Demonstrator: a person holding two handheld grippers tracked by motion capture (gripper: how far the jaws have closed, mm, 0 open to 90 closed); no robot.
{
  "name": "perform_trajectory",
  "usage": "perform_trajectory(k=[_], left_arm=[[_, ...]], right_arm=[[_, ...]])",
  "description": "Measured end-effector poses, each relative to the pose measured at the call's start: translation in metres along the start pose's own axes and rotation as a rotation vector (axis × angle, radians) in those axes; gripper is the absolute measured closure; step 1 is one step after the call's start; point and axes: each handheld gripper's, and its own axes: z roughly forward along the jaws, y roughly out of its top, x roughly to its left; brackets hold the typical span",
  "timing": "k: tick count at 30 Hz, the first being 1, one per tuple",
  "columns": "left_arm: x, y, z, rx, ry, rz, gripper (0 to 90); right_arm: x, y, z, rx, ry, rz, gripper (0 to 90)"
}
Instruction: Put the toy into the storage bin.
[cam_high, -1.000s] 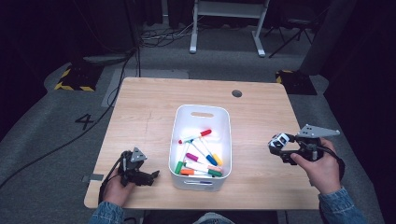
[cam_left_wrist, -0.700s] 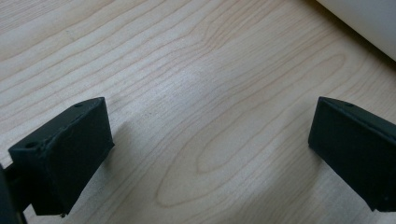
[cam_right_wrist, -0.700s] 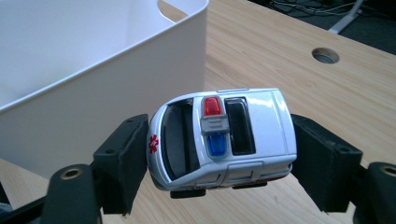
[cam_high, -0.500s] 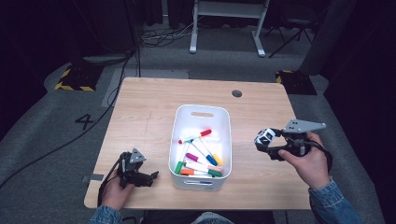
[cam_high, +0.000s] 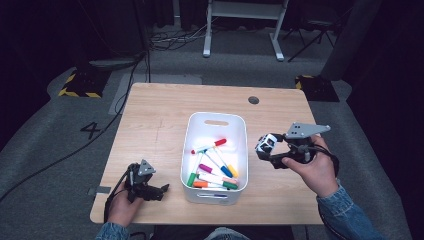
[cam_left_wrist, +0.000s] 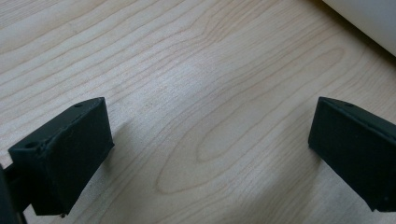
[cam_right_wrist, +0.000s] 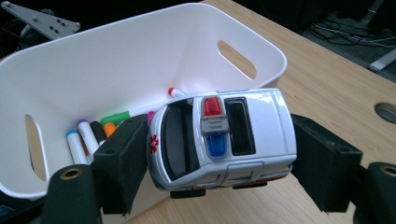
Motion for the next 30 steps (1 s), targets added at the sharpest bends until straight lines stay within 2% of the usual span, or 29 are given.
perform_trajectory(k=[11, 18, 24, 30], left_arm=[[0.0, 0.0, 0.0, 0.002, -0.001, 0.0, 0.0], [0.0, 0.0, 0.0, 0.001, 0.0, 0.003, 0.0], [0.0, 0.0, 0.0, 0.001, 0.001, 0.004, 0.0], [0.0, 0.0, 0.0, 0.0, 0.0, 0.004, 0.0]], right_arm=[[0.021, 0.022, 0.023, -0.015, 0.082, -0.04, 25.5], [0.033, 0.031, 0.036, -0.004, 0.123, -0.06, 25.5], [0.037, 0.03, 0.047, 0.015, 0.139, -0.063, 25.4], [0.041, 0.02, 0.059, 0.063, 0.163, -0.068, 25.4]])
